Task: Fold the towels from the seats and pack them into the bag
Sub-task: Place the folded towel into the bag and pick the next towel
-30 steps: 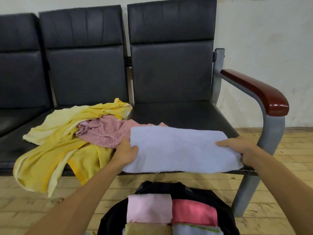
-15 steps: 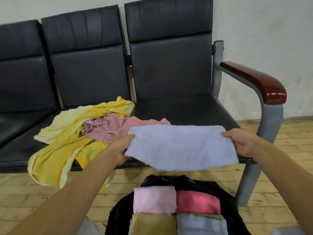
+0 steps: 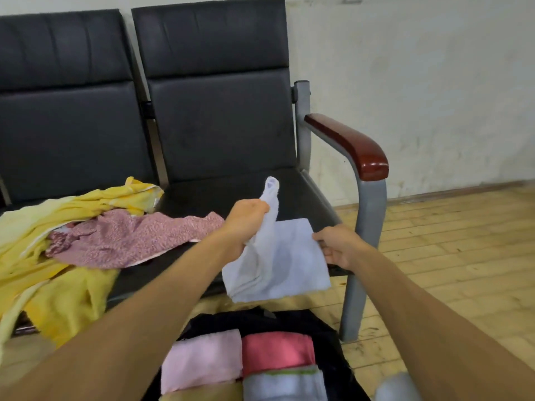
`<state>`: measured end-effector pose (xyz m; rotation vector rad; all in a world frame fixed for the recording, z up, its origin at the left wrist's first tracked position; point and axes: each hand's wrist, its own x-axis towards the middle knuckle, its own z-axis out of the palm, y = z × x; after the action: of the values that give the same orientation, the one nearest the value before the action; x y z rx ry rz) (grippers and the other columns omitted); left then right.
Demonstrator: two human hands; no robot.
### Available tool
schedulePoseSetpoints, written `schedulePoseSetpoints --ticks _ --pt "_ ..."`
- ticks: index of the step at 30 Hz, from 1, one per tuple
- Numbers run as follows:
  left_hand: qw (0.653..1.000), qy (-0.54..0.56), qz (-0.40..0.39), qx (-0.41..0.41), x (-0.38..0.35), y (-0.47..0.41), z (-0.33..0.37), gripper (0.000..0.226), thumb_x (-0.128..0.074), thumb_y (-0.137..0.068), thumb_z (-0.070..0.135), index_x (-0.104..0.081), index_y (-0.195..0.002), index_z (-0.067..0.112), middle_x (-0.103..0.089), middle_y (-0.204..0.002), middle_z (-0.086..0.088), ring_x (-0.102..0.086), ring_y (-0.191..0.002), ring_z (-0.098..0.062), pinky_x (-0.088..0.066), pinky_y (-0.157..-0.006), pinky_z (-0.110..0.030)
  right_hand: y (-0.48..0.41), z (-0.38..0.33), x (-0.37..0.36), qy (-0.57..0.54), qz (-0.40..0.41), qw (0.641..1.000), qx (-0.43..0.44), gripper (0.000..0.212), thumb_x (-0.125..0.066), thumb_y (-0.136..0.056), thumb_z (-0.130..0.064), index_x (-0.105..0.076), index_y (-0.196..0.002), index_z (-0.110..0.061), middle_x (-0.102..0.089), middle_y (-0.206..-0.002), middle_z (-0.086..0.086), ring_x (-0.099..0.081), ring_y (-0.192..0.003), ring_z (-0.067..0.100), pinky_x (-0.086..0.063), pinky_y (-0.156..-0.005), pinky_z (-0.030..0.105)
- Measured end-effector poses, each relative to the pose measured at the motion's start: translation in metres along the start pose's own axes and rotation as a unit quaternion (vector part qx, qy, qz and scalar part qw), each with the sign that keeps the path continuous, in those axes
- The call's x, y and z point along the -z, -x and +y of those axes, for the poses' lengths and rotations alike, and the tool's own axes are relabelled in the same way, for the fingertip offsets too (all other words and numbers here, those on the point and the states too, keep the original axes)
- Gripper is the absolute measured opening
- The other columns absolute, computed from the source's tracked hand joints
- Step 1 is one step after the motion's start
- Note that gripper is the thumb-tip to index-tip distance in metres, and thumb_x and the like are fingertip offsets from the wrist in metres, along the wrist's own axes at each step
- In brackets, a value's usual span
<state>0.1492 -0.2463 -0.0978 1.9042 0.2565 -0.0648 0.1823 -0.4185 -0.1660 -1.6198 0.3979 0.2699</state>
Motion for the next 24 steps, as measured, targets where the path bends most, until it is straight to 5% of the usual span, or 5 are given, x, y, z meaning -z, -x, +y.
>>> schedulePoseSetpoints --ticks 8,14,18,21,24 --pt "0.987 -0.082 -0.134 -0.029 -0.06 -0.001 -0.034 0.032 -0.039 -0.101 0.025 -0.06 -0.08 0.013 -0.06 -0.069 -0.004 -0.053 -0.055 -0.014 -0.041 -0.052 -0.024 -0.001 -0.001 0.005 -0.025 -0.026 0.999 -0.004 0.037 -0.054 -0.099 -0.036 -0.068 -0.104 -0.002 -0.072 -0.1 0.016 -0.07 -0.088 0.031 -0.059 -0.07 0.039" --pt "0.987 -0.124 0.03 -0.102 -0.003 -0.006 -0.065 0.033 -0.044 -0.094 0.005 -0.062 -0.117 0.019 -0.058 -0.099 -0.003 -0.056 -0.078 -0.013 -0.042 -0.06 -0.013 0.001 -0.001 0.005 0.062 -0.035 0.997 0.022 0.044 -0.08 -0.08 -0.027 -0.064 -0.112 -0.002 -0.071 -0.107 0.011 -0.069 -0.095 0.027 -0.057 -0.087 0.044" --pt "0.987 -0.143 0.049 -0.049 0.03 0.001 -0.097 0.044 -0.058 -0.086 0.018 -0.056 -0.129 0.015 -0.052 -0.12 -0.011 -0.055 -0.108 -0.024 -0.044 -0.082 -0.028 0.0 -0.001 -0.005 0.157 -0.028 0.985 0.063 0.041 -0.081 -0.079 -0.022 -0.065 -0.112 -0.005 -0.068 -0.109 0.009 -0.065 -0.098 0.026 -0.055 -0.087 0.041" --pt "0.994 -0.095 0.039 -0.022 0.042 0.013 -0.106 0.04 -0.057 -0.093 0.014 -0.05 -0.132 0.016 -0.052 -0.121 -0.007 -0.053 -0.1 -0.015 -0.041 -0.075 -0.021 0.005 -0.005 -0.017 0.272 0.001 0.948 0.164 0.037 -0.064 -0.091 -0.03 -0.057 -0.122 -0.01 -0.064 -0.114 0.005 -0.063 -0.097 0.023 -0.053 -0.085 0.037" --pt "0.999 -0.022 0.033 -0.006 0.054 0.021 -0.117 0.035 -0.053 -0.095 0.013 -0.052 -0.13 0.018 -0.059 -0.118 -0.003 -0.056 -0.1 -0.011 -0.044 -0.087 -0.026 0.023 -0.015 -0.033 0.396 0.007 0.874 0.28 0.041 -0.045 -0.101 -0.036 -0.039 -0.135 -0.014 -0.053 -0.109 -0.002 -0.055 -0.089 0.014 -0.046 -0.076 0.028"
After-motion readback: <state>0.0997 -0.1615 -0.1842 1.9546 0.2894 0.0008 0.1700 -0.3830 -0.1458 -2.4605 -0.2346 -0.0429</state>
